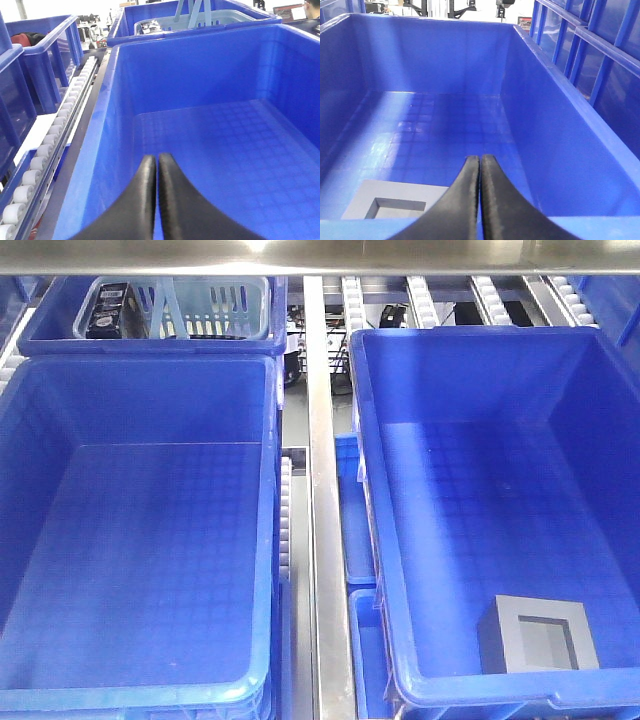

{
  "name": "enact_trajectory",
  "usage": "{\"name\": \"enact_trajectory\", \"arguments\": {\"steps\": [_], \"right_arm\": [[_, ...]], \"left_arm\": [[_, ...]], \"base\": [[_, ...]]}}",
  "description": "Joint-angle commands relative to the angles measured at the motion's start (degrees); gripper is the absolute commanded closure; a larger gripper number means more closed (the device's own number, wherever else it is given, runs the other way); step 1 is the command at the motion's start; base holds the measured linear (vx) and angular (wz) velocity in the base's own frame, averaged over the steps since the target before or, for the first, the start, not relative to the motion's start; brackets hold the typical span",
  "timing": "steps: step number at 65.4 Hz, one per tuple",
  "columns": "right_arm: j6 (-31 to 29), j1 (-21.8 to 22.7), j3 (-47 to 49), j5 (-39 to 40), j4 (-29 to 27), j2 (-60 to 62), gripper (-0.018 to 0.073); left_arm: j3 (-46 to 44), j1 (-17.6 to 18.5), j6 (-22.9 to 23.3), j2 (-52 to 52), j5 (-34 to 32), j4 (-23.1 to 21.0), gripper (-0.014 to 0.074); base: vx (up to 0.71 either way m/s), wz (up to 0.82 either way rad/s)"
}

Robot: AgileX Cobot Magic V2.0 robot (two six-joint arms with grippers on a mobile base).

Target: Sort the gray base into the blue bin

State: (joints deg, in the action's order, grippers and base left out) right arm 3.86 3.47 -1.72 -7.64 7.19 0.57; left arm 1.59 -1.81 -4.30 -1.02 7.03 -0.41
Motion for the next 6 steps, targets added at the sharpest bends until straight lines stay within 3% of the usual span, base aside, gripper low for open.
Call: {"name": "enact_trajectory", "arguments": {"steps": [1, 6], "right_arm": [[-0.3, 0.1, -0.8, 4.4, 0.5, 0.9, 0.0568], [-0.3, 0.1, -0.8, 4.4, 0.5, 0.9, 0.0568]], "left_arm": [[-0.4, -0.2, 0.1, -0.4, -4.4, -0.6, 0.0602], [-0.4, -0.2, 0.1, -0.4, -4.4, -0.6, 0.0602]], "base": [[0.0, 0.0], [0.0, 0.0]]}}
